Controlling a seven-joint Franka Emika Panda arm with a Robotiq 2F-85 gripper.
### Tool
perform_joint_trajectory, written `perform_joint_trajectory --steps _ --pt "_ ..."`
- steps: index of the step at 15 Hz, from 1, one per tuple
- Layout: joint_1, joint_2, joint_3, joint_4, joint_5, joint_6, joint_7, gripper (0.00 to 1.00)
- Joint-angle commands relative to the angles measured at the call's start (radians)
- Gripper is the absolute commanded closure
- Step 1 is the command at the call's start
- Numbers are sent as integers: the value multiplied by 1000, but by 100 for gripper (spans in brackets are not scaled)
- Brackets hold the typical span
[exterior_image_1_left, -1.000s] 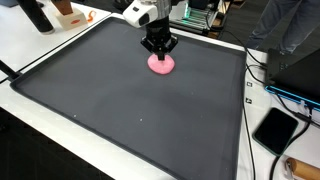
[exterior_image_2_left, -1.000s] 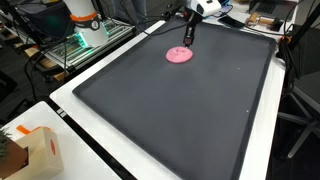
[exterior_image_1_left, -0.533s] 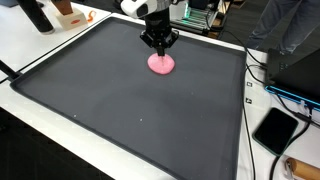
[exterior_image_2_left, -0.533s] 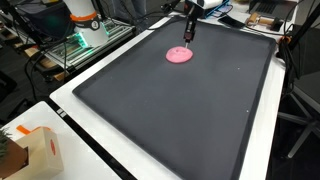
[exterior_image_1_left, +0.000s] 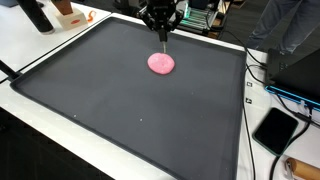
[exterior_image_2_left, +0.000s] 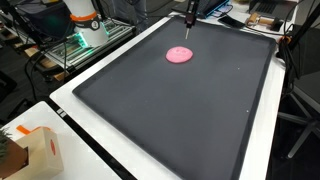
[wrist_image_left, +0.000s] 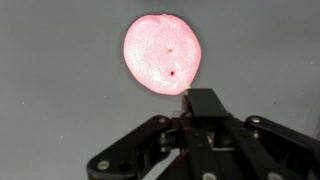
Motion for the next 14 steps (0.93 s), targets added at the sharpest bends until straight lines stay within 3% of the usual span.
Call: perform_joint_trajectory --steps 1,12,13,14 --pt "8 -69 1 -1 16 -80 21 97" --pt "32 -183 11 15 -18 -228 99 97" --pt "28 -164 6 21 -4 -203 64 87" --pt "29 -169 7 21 -5 -206 73 87"
